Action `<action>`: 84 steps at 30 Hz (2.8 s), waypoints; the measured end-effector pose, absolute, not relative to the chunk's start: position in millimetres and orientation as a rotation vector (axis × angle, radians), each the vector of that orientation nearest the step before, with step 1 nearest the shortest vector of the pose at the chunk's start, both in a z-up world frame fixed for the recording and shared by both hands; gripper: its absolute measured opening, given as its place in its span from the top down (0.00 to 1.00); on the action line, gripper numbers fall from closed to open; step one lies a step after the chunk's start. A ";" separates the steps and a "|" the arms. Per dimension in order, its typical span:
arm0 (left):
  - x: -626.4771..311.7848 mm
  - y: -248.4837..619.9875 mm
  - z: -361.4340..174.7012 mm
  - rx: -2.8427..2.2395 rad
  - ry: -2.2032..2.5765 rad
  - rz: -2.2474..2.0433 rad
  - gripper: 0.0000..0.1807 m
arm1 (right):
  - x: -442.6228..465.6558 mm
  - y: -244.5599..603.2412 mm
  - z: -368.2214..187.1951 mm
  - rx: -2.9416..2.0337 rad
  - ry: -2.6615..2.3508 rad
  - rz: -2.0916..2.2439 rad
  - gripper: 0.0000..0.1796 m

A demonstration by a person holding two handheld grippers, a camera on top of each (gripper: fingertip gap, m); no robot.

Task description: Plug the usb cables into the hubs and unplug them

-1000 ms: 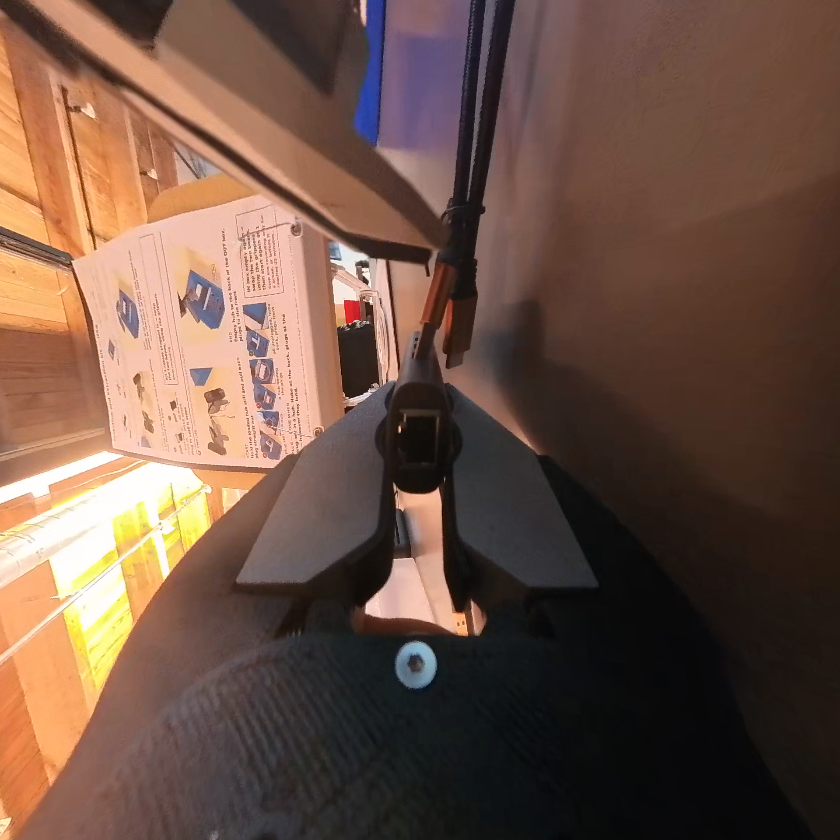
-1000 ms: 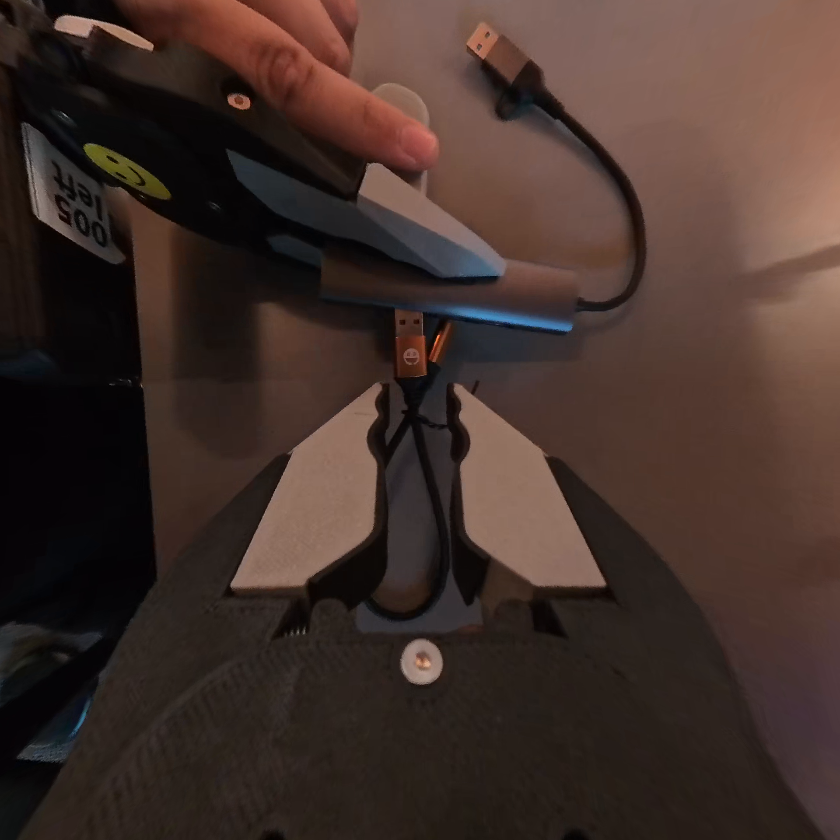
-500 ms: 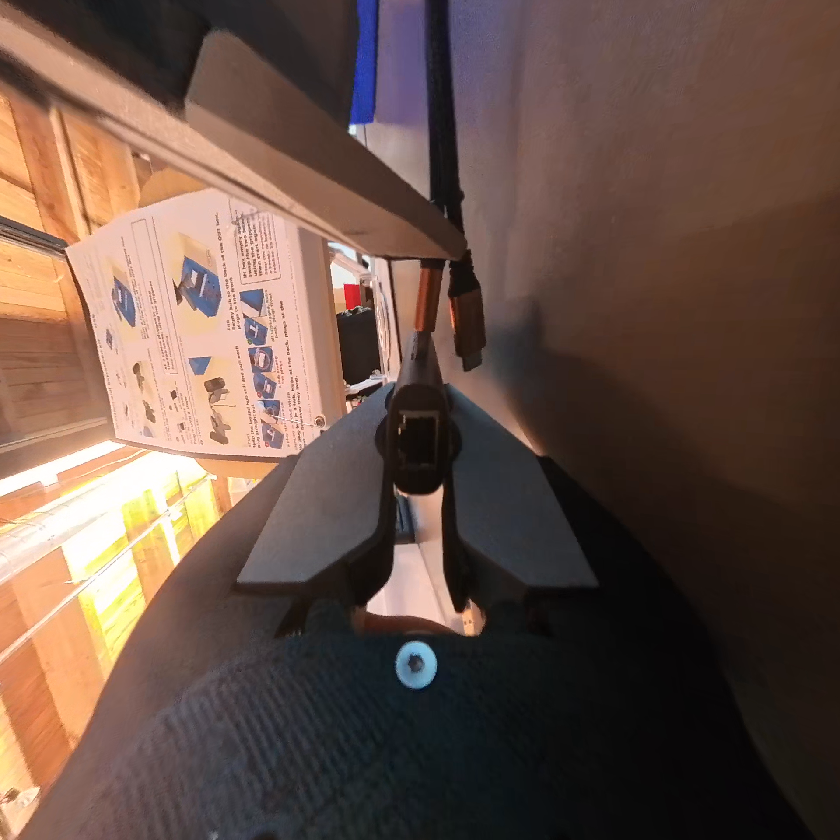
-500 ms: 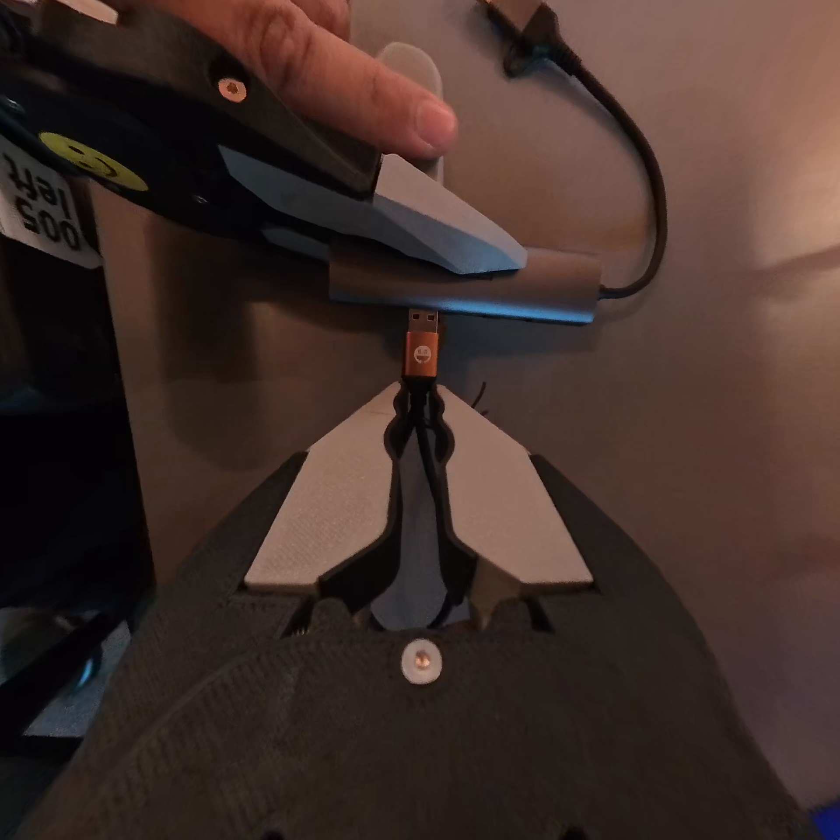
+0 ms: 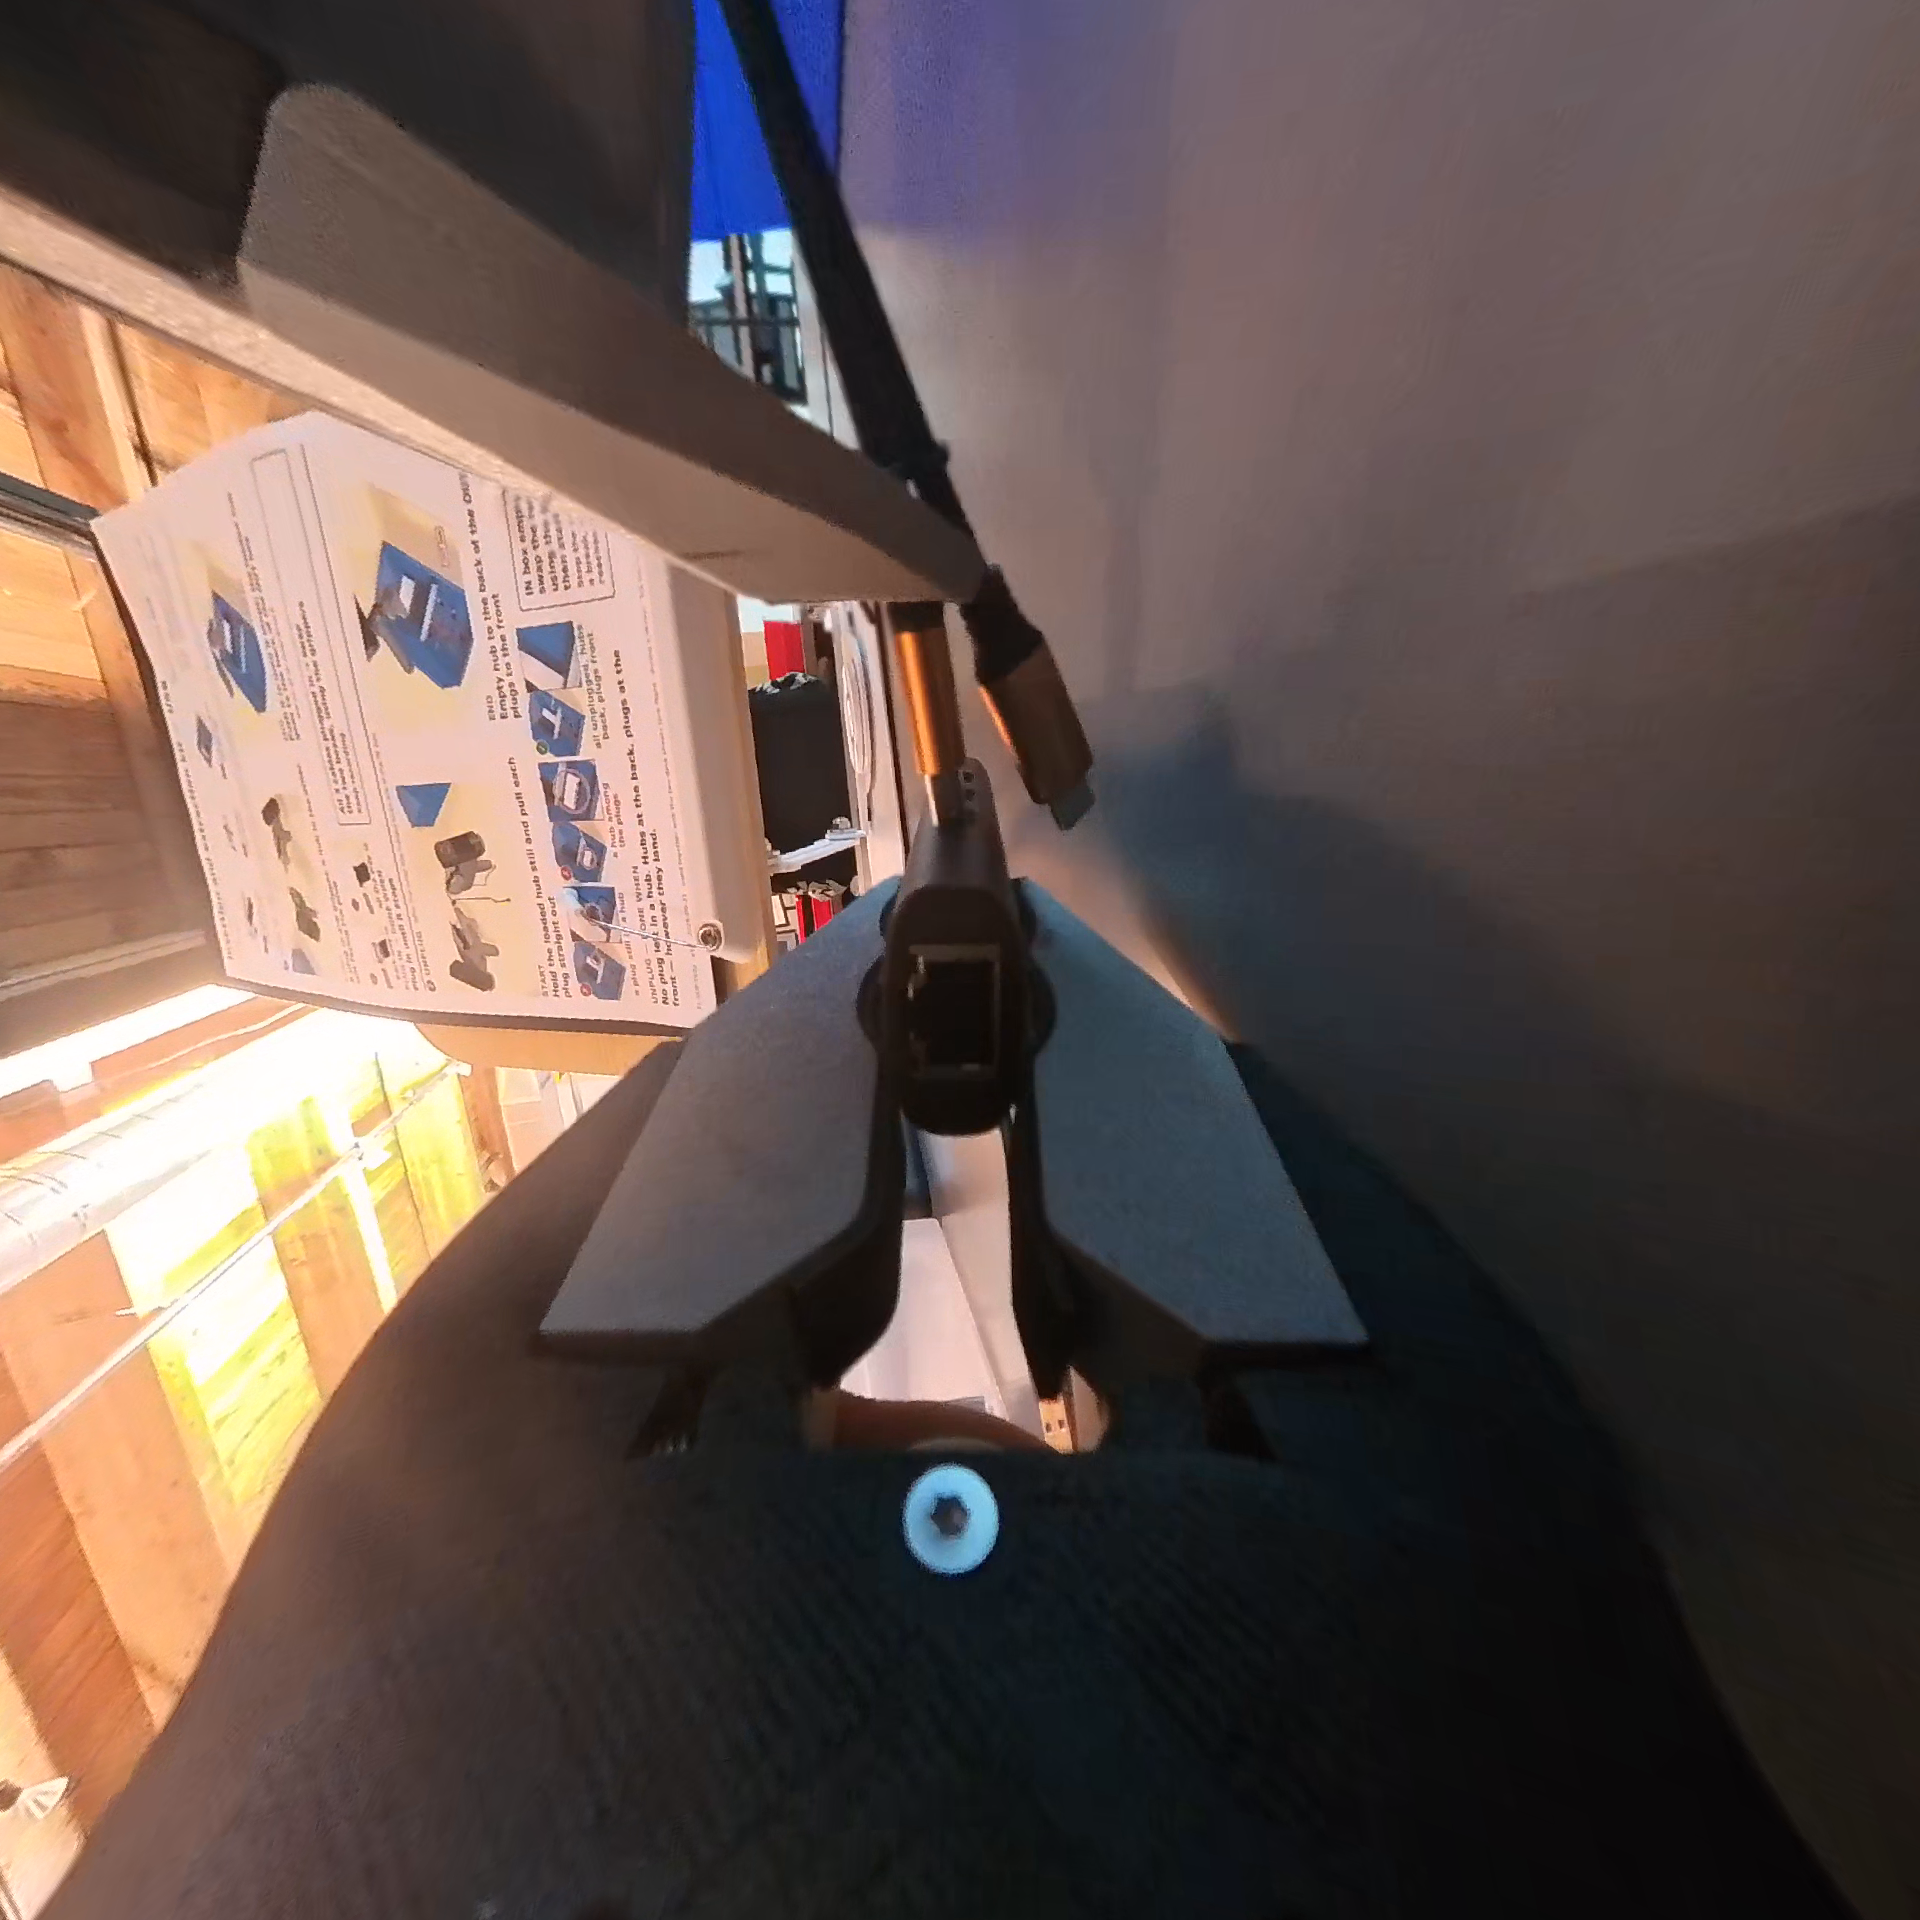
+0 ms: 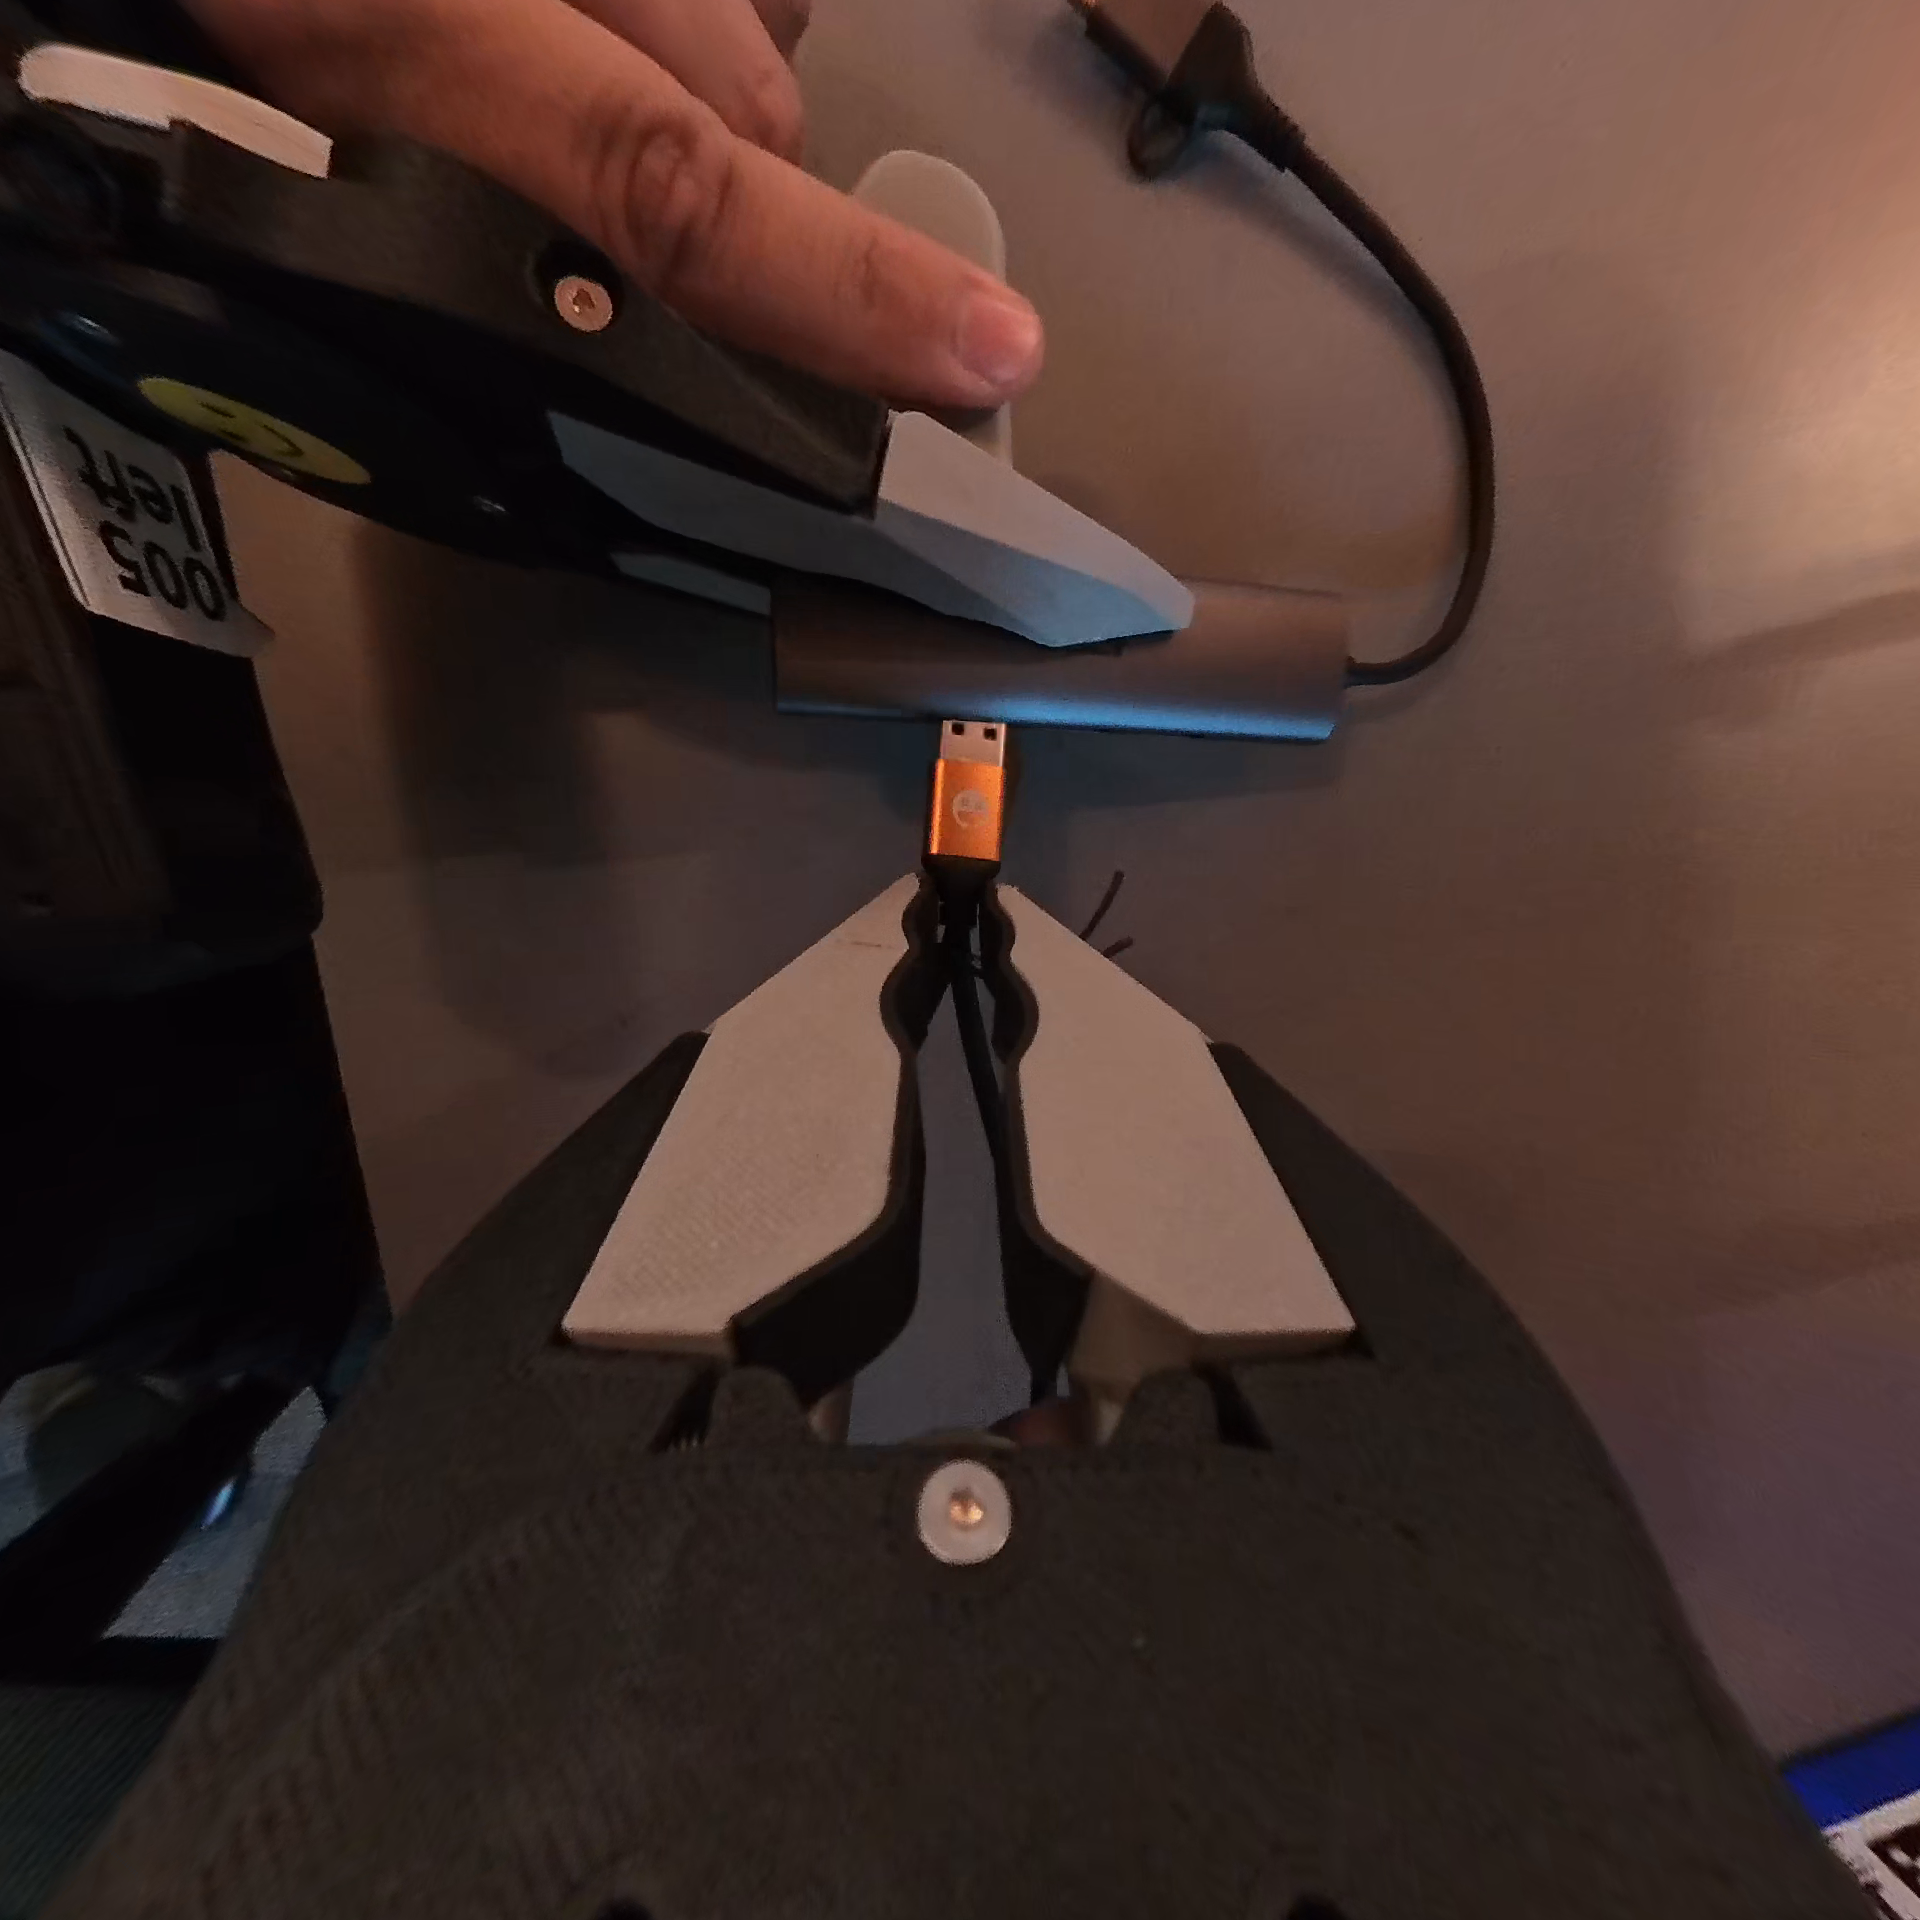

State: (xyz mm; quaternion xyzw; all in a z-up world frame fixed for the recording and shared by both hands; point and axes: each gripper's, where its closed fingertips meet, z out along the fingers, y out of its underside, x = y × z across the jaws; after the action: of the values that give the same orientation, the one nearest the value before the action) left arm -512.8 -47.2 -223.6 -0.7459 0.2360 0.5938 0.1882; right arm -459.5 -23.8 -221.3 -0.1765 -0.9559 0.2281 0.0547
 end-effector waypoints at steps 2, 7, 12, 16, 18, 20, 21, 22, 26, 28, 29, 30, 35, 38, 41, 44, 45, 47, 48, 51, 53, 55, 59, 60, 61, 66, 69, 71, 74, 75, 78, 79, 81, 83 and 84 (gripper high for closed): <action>-513.7 -47.8 -224.4 -2.108 0.654 1.661 0.93 | -460.0 -24.2 -224.8 -0.537 -2.913 0.695 0.97; -515.4 -49.0 -224.1 -2.104 0.651 1.652 0.93 | -461.2 -26.0 -221.1 -0.539 -2.897 0.777 0.98; -512.9 -45.8 -223.1 -2.090 0.663 1.636 0.93 | -460.8 -27.1 -221.2 -0.500 -2.884 0.852 0.97; -515.1 -46.0 -222.0 -2.087 0.661 1.632 0.93 | -464.9 -28.4 -220.5 -0.471 -2.841 0.913 0.97; -516.5 -46.1 -221.2 -2.076 0.669 1.638 0.93 | -466.4 -28.5 -220.7 -0.445 -2.821 0.923 0.98; -517.3 -45.8 -222.4 -2.083 0.663 1.626 0.93 | -467.6 -28.5 -221.9 -0.433 -2.816 0.936 0.97; -516.4 -44.0 -221.9 -2.067 0.669 1.630 0.93 | -467.6 -29.3 -223.4 -0.426 -2.823 0.939 0.98; -514.1 -41.7 -221.2 -2.058 0.679 1.626 0.93 | -465.7 -31.1 -226.2 -0.408 -2.842 0.932 0.97; -521.6 -44.6 -220.9 -2.080 0.651 1.630 0.93 | -471.7 -34.2 -223.0 -0.398 -2.809 0.948 0.98; -521.7 -44.7 -220.2 -2.080 0.651 1.630 0.94 | -473.2 -36.1 -223.8 -0.402 -2.799 0.971 0.98; -524.6 -45.6 -219.9 -2.082 0.646 1.632 0.93 | -474.5 -36.4 -225.3 -0.408 -2.788 0.972 0.97; -524.7 -45.9 -220.4 -2.081 0.640 1.632 0.93 | -475.3 -35.8 -227.0 -0.428 -2.788 0.971 0.97; -522.5 -39.1 -201.9 -2.007 0.484 1.488 0.93 | -488.5 -15.0 -183.1 -0.524 -2.606 1.028 0.81; -526.4 -46.4 -189.1 -1.954 0.351 1.351 0.92 | -496.3 15.5 -140.1 -0.566 -2.348 1.085 0.79; -521.6 -51.0 -173.6 -1.863 0.241 1.159 0.92 | -494.6 51.8 -108.9 -0.648 -2.111 1.221 0.79; -498.9 -48.5 -158.1 -1.730 0.249 0.901 0.92 | -486.4 75.9 -111.6 -0.744 -2.074 1.326 0.80; -486.8 -46.9 -154.2 -1.688 0.277 0.793 0.92 | -482.9 77.2 -116.5 -0.756 -2.084 1.356 0.80; -464.0 -45.0 -146.9 -1.619 0.314 0.599 0.92 | -471.5 63.5 -125.1 -0.723 -2.124 1.452 0.77; -457.9 -44.2 -142.6 -1.586 0.311 0.546 0.92 | -463.1 48.9 -128.2 -0.666 -2.152 1.506 0.75; -443.7 -39.7 -137.3 -1.547 0.313 0.417 0.92 | -442.1 2.3 -138.1 -0.448 -2.222 1.527 0.66; -431.8 -34.1 -140.5 -1.553 0.354 0.338 0.93 | -438.6 -20.7 -144.3 -0.341 -2.243 1.448 0.71; -427.2 -32.1 -147.6 -1.586 0.367 0.339 0.92 | -433.2 -35.4 -146.8 -0.255 -2.258 1.400 0.90; -440.0 -34.2 -138.3 -1.574 0.196 0.210 0.86 | -435.7 -31.1 -138.7 -0.240 -2.200 1.302 0.92; -446.7 -35.1 -135.3 -1.569 0.165 0.236 0.82 | -438.9 -24.1 -129.6 -0.244 -2.149 1.249 0.92; -454.7 -37.0 -133.1 -1.567 0.136 0.289 0.81 | -441.4 -15.1 -115.6 -0.250 -2.094 1.210 0.92; -476.7 -39.1 -145.5 -1.655 0.054 0.414 0.84 | -472.6 81.1 -9.2 -0.394 -1.779 0.976 0.93; -479.9 -38.1 -150.5 -1.692 0.073 0.471 0.88 | -497.3 164.8 61.2 -0.496 -1.529 0.860 0.93; -481.3 -36.9 -150.5 -1.703 0.091 0.502 0.90 | -510.4 210.8 99.5 -0.508 -1.373 0.827 0.93; -482.6 -33.5 -148.5 -1.710 0.104 0.514 0.91 | -543.7 252.3 109.8 -0.466 -1.333 0.800 0.93; -485.4 -33.1 -148.4 -1.712 0.102 0.522 0.91 | -562.1 266.2 94.8 -0.497 -1.366 0.779 0.93; -490.8 -35.1 -150.4 -1.722 0.095 0.530 0.91 | -620.9 308.2 -19.1 -0.721 -1.709 0.660 0.92; -492.1 -35.3 -151.2 -1.725 0.090 0.528 0.91 | -630.1 325.7 -71.1 -0.816 -1.877 0.543 0.92; -493.1 -34.5 -153.7 -1.729 0.081 0.513 0.91 | -627.0 357.4 -160.9 -1.021 -2.184 0.286 0.92; -492.6 -33.4 -157.4 -1.734 0.076 0.491 0.92 | -629.5 364.3 -185.5 -1.176 -2.294 0.211 0.89; -489.8 -33.0 -158.5 -1.742 0.081 0.484 0.92 | -631.9 361.1 -187.7 -1.270 -2.346 0.197 0.91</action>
State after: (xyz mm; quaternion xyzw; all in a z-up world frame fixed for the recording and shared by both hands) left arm -489.8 -33.0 -158.5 -0.7568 0.0350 0.2102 0.6179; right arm -631.9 361.1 -187.7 -0.4618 -0.8533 0.0715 0.2314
